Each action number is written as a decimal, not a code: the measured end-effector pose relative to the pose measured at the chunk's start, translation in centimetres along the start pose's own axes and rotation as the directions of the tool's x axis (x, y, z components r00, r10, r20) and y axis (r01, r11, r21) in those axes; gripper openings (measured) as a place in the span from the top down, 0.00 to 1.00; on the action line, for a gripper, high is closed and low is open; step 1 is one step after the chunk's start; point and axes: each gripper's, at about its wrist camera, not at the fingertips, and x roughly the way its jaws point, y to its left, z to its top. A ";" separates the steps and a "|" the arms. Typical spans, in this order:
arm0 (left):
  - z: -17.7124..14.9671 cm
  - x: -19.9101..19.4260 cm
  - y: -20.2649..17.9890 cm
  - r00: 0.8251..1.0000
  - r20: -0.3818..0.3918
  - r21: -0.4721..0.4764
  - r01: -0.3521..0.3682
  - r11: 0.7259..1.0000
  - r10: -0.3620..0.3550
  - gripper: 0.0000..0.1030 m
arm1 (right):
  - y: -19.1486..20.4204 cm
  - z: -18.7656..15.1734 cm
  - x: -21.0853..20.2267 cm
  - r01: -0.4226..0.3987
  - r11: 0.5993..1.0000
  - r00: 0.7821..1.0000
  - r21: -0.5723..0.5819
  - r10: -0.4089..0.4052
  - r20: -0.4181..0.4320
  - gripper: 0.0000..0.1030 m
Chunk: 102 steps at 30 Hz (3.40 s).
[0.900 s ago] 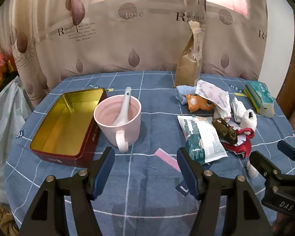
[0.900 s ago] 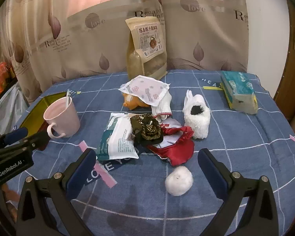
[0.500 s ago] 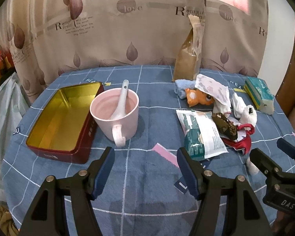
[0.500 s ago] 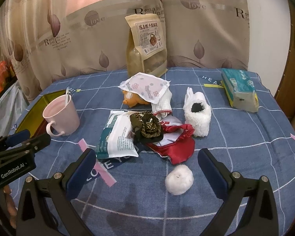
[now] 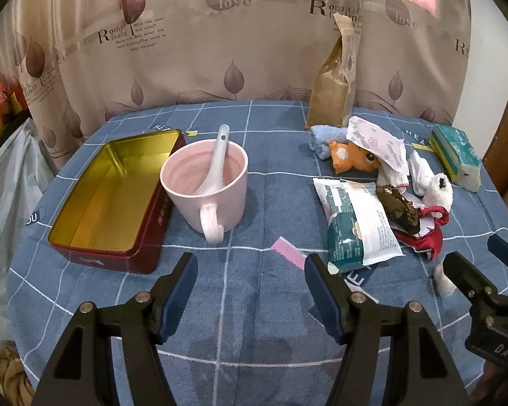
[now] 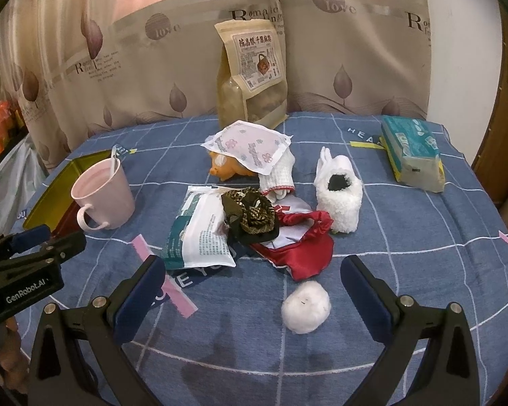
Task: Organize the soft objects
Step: 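Move the right tool toward the white fluffy ball, then grasp the white fluffy ball with the right tool, then grasp the white-and-green snack packet with the left tool while the right tool holds the ball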
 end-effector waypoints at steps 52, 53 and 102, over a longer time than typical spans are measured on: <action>-0.4 3.2 -0.6 0.996 -0.075 0.014 0.058 0.998 -0.057 0.35 | -4.3 -2.7 4.9 0.036 0.998 0.977 0.046 -0.025 -0.209 0.41; -0.5 3.3 -0.7 0.995 -0.077 0.014 0.059 0.998 -0.057 0.35 | -4.3 -2.8 5.0 0.032 0.998 0.976 0.045 -0.022 -0.216 0.42; 2.5 7.0 -9.7 0.964 -0.173 0.170 0.233 0.957 -0.204 0.31 | -6.2 -2.3 4.6 -0.028 0.985 0.976 0.171 0.064 -0.208 0.75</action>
